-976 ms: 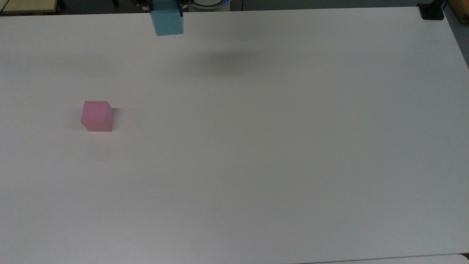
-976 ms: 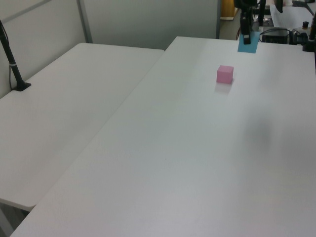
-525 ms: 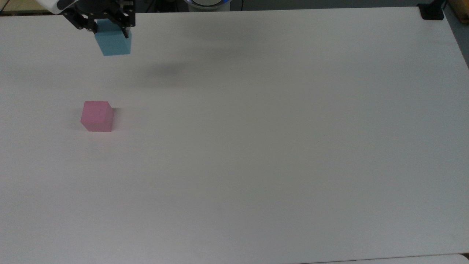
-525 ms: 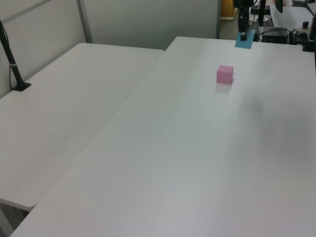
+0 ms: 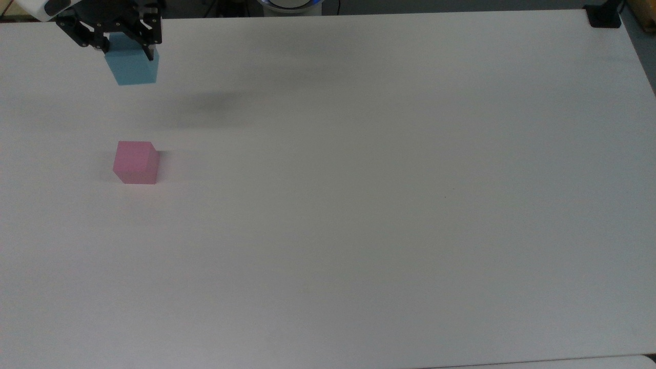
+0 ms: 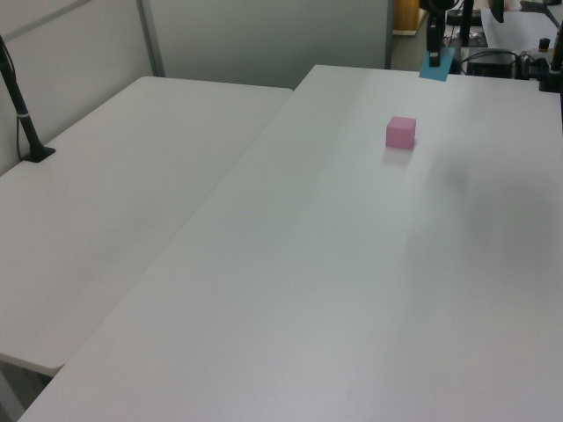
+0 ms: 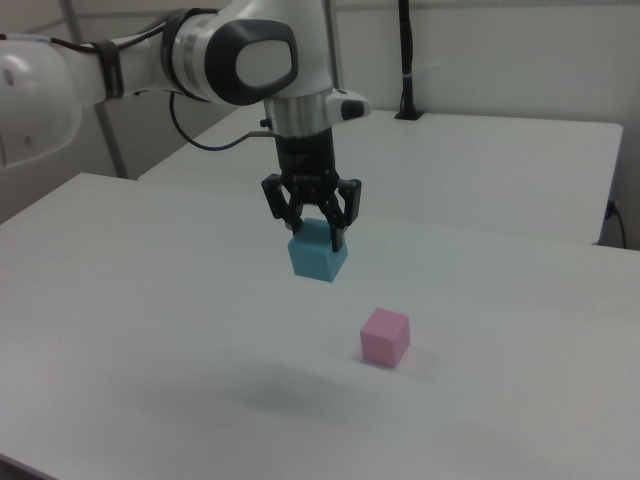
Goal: Put blue cube on pink cube
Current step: 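Carry the light-blue cube over the pink cube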
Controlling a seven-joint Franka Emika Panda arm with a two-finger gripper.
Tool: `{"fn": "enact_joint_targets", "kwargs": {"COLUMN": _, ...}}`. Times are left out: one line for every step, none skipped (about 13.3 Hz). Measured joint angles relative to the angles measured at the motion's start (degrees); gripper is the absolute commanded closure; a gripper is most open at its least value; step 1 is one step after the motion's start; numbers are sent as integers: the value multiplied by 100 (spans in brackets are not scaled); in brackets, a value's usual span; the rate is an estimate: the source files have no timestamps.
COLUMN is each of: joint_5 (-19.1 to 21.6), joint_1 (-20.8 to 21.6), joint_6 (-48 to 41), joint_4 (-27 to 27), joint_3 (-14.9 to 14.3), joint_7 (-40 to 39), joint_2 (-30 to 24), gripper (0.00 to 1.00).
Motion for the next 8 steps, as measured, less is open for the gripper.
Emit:
{"fn": "enact_joint_targets", "kwargs": {"joint_5": 0, "joint_1": -5, "joint_6": 23, "joint_4": 114, "joint_3": 0, "joint_7": 0, "joint_2": 123, "gripper": 64}}
{"fn": "enact_joint_targets", "kwargs": {"joint_5": 0, "joint_1": -7, "joint_6": 97, "joint_4": 289, "joint_3": 0, "joint_7": 0, "joint_2": 352, "gripper": 64}}
{"fn": "enact_joint_targets", "kwargs": {"joint_5": 0, "joint_1": -8, "joint_6": 240, "joint_4": 440, "joint_3": 1, "joint_7": 0, "joint_2": 601, "gripper": 64}}
{"fn": "enact_joint_targets", "kwargs": {"joint_5": 0, "joint_1": -11, "joint_6": 361, "joint_4": 509, "joint_3": 1, "joint_7": 0, "joint_2": 752, "gripper": 64}}
{"fn": "enact_joint_targets", "kwargs": {"joint_5": 0, "joint_1": -23, "joint_6": 498, "joint_4": 556, "joint_3": 1, "joint_7": 11, "joint_2": 893, "gripper": 64}}
{"fn": "enact_joint_targets", "kwargs": {"joint_5": 0, "joint_1": -46, "joint_6": 626, "joint_4": 586, "joint_3": 1, "joint_7": 20, "joint_2": 1026, "gripper": 64}}
{"fn": "enact_joint_targets", "kwargs": {"joint_5": 0, "joint_1": -67, "joint_6": 738, "joint_4": 597, "joint_3": 1, "joint_7": 24, "joint_2": 1134, "gripper": 64}}
{"fn": "enact_joint_targets", "kwargs": {"joint_5": 0, "joint_1": -84, "joint_6": 836, "joint_4": 603, "joint_3": 1, "joint_7": 28, "joint_2": 1235, "gripper": 64}}
